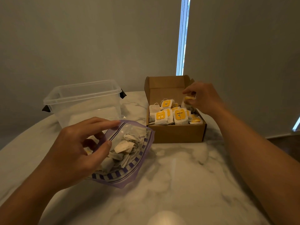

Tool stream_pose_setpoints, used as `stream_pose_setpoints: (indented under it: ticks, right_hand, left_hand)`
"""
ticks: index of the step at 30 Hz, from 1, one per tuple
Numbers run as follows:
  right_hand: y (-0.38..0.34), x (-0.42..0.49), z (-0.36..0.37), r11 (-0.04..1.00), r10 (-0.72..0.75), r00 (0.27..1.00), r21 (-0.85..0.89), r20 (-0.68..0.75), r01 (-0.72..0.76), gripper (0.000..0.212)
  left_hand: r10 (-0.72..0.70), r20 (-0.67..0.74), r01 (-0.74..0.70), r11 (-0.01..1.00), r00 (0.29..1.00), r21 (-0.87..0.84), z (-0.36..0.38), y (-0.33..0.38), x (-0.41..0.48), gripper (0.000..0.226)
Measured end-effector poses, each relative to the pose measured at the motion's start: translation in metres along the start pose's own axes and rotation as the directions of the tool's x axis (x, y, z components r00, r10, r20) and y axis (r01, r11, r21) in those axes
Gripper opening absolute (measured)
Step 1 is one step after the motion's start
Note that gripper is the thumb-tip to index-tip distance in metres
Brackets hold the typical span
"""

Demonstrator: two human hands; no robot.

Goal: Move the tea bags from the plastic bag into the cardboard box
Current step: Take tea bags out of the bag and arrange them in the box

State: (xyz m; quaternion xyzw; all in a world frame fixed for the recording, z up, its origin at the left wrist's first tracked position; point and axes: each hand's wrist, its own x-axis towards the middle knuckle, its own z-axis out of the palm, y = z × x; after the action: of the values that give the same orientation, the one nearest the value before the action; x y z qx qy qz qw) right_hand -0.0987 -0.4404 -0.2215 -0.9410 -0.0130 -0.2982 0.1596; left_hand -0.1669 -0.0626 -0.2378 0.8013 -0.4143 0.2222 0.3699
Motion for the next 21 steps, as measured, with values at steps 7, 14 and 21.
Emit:
stream_pose_setpoints:
  ticks: [7, 14, 21]
  right_hand:
    - [-0.031, -0.041, -0.044, 0.976, 0.05, 0.991, 0.217, -0.128, -0.021, 0.021]
    - [-0.126, -0.107, -0.05, 0.799, -0.198, 0.977, 0.59, 0.078, 0.115, 0.019]
    - [-0.192, -0.115, -0.008, 0.879, -0.476, 0.796, 0.18, 0.375, 0.441, 0.027]
  left_hand:
    - [-0.014, 0.023, 0.014, 1.0, 1.0, -0.007, -0.001, 0.002, 0.001, 0.044]
    - [-0.009, 0.026, 0.008, 1.0, 1.0, 0.027, 0.002, 0.005, 0.0, 0.046]
    - [0.008, 0.007, -0.008, 0.999, 1.0, 0.046, 0.003, 0.007, 0.0, 0.044]
